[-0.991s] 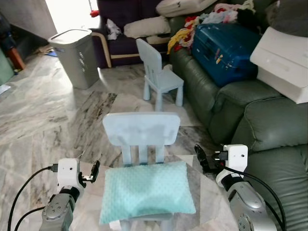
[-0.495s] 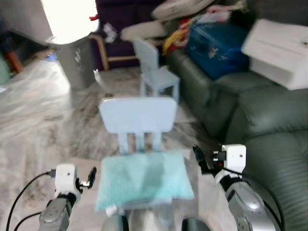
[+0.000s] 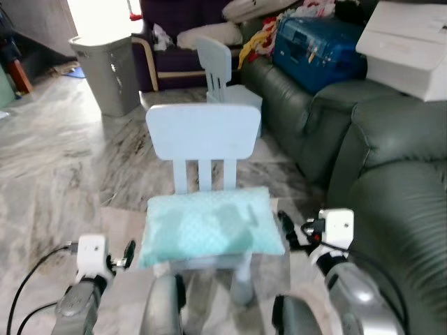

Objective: Move the pillow to the sofa

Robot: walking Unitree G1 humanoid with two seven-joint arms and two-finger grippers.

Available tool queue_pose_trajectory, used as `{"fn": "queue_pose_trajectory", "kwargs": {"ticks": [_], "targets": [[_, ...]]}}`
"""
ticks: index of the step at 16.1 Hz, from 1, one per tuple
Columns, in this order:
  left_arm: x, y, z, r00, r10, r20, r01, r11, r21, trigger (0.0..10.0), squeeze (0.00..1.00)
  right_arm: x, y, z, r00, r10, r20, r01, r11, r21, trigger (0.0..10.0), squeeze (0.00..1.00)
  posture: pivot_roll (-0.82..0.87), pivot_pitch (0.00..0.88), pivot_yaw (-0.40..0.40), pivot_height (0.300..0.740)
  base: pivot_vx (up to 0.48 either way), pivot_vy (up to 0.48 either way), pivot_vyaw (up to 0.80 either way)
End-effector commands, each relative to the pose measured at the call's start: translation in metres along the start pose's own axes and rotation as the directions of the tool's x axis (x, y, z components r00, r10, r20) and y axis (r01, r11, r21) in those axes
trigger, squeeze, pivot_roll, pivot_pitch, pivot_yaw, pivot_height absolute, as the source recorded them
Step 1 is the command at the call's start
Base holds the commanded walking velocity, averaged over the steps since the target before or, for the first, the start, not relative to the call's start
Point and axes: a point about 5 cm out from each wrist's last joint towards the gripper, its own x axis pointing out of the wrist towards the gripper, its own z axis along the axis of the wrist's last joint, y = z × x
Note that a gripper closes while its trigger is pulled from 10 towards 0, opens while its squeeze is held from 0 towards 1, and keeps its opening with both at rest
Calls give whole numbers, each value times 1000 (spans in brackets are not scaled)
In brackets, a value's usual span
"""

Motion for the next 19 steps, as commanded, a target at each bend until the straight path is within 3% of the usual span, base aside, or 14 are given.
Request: {"fn": "queue_pose_trajectory", "kwargs": {"ticks": [1,15,17,19], "targets": [[-3,7,-4,1000,14,-18,-14,1000,13,10000,0,3,1,3,1000,1,13,-2,1000,4,10000,0,-95,0,35,548,0,0,0],[1,15,-4,998,62,-23,-62,998,32,10000,0,3,1,3,1000,10,14,-10,1000,-1,10000,0,-92,5,30,426,0,0,0],[-2,22,4,994,96,46,-98,994,56,10000,0,3,0,4,1000,15,15,-15,1000,-10,10000,0,-91,16,27,417,0,0,0],[5,28,37,974,128,186,-144,986,80,10000,0,6,-3,9,999,22,28,-21,999,-30,10000,0,-86,26,23,417,0,0,0]]}}
